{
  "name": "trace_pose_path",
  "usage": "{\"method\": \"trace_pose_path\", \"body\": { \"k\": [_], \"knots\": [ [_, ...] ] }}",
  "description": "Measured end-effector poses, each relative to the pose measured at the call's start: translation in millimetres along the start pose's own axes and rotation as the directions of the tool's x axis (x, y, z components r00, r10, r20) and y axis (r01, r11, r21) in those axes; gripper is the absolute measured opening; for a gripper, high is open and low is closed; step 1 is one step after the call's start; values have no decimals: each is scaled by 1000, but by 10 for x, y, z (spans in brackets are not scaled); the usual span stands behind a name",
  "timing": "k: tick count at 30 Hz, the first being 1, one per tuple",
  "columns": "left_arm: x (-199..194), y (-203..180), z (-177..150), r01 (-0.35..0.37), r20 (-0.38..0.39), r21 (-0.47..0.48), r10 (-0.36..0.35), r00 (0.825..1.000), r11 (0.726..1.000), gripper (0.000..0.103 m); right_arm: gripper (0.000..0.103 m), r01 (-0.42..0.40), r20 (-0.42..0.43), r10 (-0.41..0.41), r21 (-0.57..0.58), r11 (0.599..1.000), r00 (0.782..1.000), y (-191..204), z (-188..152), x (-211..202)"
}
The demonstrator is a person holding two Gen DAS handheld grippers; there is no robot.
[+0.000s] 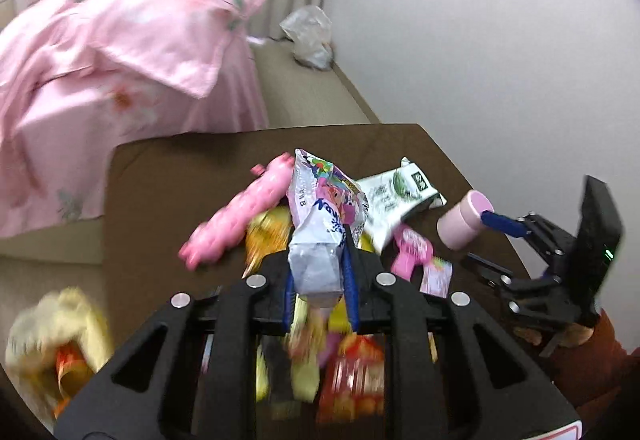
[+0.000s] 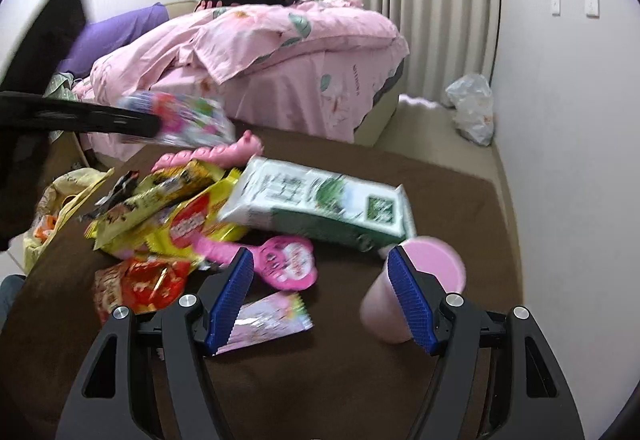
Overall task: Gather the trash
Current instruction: 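Lift the white wrapper with the left tool while the right tool grasps a red snack stick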
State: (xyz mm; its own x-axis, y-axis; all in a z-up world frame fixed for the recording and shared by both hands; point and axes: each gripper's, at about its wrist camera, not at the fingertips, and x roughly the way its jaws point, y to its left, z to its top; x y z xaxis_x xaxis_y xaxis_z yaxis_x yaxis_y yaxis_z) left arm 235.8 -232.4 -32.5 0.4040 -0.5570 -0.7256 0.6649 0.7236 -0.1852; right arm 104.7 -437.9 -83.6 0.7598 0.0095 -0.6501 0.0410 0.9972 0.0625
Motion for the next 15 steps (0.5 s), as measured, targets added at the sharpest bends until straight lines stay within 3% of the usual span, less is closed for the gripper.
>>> {"method": "trace_pose_path", "body": {
  "k": [6, 11, 15],
  "knots": [
    [-558, 160, -677, -78, 68, -105, 85, 994, 991, 18, 66, -66, -31, 68, 50, 997, 997, 316, -184, -39],
    [-692, 182, -1180, -109, 30, -142, 114, 993, 984, 19, 66, -139, -16, 139, -47, 989, 990, 755, -216, -174],
    [-659, 267, -1399, -89, -5, -182, 90, 996, 979, 38, 66, -191, -45, 186, -170, 967, 981, 1112, -232, -141]
  ]
}}
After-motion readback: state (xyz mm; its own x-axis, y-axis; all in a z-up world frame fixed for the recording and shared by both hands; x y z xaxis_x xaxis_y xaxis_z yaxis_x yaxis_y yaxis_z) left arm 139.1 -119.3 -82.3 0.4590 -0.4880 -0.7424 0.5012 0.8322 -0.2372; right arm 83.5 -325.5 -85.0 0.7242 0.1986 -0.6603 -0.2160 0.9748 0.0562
